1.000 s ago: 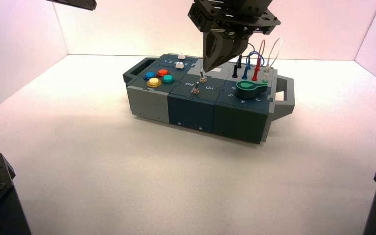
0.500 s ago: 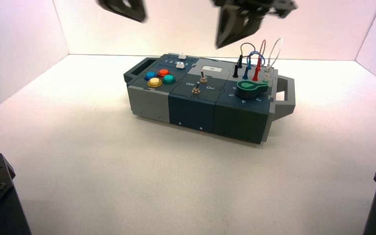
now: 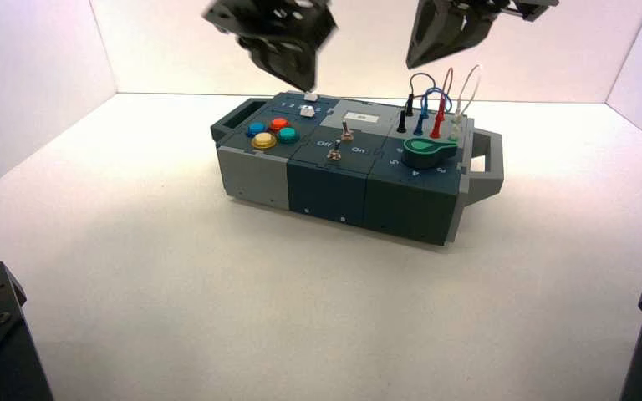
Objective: Flip the bottom switch off with the left gripper.
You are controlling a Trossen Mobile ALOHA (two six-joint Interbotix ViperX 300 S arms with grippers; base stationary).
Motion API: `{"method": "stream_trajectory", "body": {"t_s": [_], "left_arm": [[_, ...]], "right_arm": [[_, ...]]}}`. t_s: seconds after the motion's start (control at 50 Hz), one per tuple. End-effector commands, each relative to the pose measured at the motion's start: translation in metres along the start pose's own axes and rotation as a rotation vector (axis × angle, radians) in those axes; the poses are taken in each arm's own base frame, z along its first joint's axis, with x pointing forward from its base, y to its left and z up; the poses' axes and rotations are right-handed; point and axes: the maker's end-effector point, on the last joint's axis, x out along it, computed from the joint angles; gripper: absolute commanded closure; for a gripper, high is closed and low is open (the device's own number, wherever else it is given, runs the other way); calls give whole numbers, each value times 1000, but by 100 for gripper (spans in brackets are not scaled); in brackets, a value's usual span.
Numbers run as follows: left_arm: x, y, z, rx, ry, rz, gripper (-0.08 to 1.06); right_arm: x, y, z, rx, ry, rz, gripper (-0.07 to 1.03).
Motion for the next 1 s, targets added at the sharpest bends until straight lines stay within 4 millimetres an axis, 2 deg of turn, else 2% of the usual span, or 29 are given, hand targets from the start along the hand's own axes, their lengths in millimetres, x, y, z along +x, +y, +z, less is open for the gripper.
{"method": "stream_trajectory", "body": {"t_s": [0.02, 0.16, 0.28, 0.66, 0.82, 1.0], "left_arm": [[4, -5, 20, 25, -32, -5, 101], [14, -12, 24, 43, -22, -15, 101], [22, -21, 22, 62, -4, -28, 101], [41, -27, 12, 79, 42, -38, 101], [41, -28, 14, 82, 39, -39, 101], [42, -39, 20, 111, 27, -52, 101]], "right_arm": [[-4, -7, 7, 24, -24, -10, 98], [-1, -27, 2, 89, -9, -48, 98], [3, -35, -3, 106, 2, -64, 98], [43, -42, -9, 123, 98, -87, 98], [50, -42, -7, 128, 104, -89, 98], [54, -43, -9, 128, 111, -91, 98]]}}
